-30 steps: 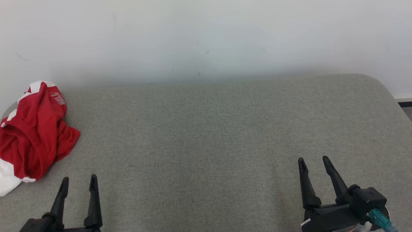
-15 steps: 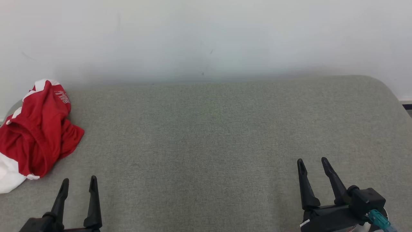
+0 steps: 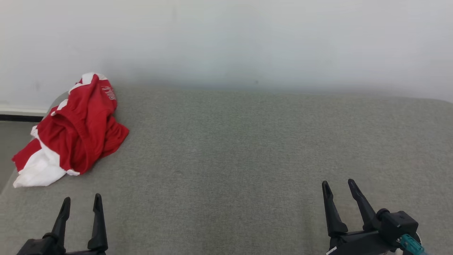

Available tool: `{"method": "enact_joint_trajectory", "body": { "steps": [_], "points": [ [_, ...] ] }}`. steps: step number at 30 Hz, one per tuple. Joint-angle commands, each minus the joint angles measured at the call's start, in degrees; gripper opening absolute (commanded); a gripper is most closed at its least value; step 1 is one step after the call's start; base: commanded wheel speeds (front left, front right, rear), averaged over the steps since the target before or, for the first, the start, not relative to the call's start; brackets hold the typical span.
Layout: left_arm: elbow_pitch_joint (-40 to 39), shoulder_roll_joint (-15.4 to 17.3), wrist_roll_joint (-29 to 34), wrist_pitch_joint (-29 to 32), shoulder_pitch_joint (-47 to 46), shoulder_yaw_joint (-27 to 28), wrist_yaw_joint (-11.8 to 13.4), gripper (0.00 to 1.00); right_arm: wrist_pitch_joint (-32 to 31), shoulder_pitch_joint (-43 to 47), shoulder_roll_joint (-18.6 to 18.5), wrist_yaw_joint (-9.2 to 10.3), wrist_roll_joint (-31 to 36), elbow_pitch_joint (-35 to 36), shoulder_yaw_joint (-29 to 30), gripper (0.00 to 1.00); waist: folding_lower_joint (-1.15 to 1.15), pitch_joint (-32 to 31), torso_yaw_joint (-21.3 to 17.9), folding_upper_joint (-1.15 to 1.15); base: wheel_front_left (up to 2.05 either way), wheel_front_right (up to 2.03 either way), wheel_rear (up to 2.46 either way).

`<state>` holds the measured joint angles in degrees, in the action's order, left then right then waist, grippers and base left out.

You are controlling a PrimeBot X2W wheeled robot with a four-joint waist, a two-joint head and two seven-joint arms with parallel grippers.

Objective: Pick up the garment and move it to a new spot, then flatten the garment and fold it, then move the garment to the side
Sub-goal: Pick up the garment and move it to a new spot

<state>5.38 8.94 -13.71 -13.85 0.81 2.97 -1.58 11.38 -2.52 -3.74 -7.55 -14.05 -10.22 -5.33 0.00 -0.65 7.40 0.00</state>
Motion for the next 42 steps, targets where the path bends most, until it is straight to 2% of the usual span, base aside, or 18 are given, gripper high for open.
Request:
{"method": "enact_joint_trajectory", "body": {
  "steps": [1,14,23,32,42],
  "points": [
    [0.00,0.25,-0.25,0.05,0.62,0.21,0.09,1.00,0.21,0.27,0.09,0.12,-0.26,-0.05,-0.11,1.00,0.00,-0.02,3.04,0.00,0.00,0.00,0.00],
    [-0.21,0.86,-0.74,0.18,1.12,0.61,1.18,1.00,0.36,0.08,0.13,0.12,-0.50,-0.73,-0.92,1.00,0.00,0.68,14.06,0.00,0.00,0.00,0.00],
    [-0.60,1.02,-0.96,0.17,1.98,0.70,2.10,1.00,0.30,0.01,0.13,0.12,-0.73,-1.13,-1.69,1.00,0.00,0.57,20.19,0.00,0.00,0.00,0.00],
    [-1.74,1.33,-2.00,-0.39,3.24,2.76,3.31,1.00,-0.14,-1.76,-0.06,0.12,-0.98,-1.59,-3.68,1.00,0.00,1.58,21.54,0.00,0.00,0.00,0.00],
    [-1.51,0.98,-2.19,-0.67,2.27,2.31,3.55,1.00,0.21,-1.89,-0.82,0.12,-1.40,-2.21,-3.71,1.00,0.00,1.90,21.22,0.00,0.00,0.00,0.00]
  ]
}}
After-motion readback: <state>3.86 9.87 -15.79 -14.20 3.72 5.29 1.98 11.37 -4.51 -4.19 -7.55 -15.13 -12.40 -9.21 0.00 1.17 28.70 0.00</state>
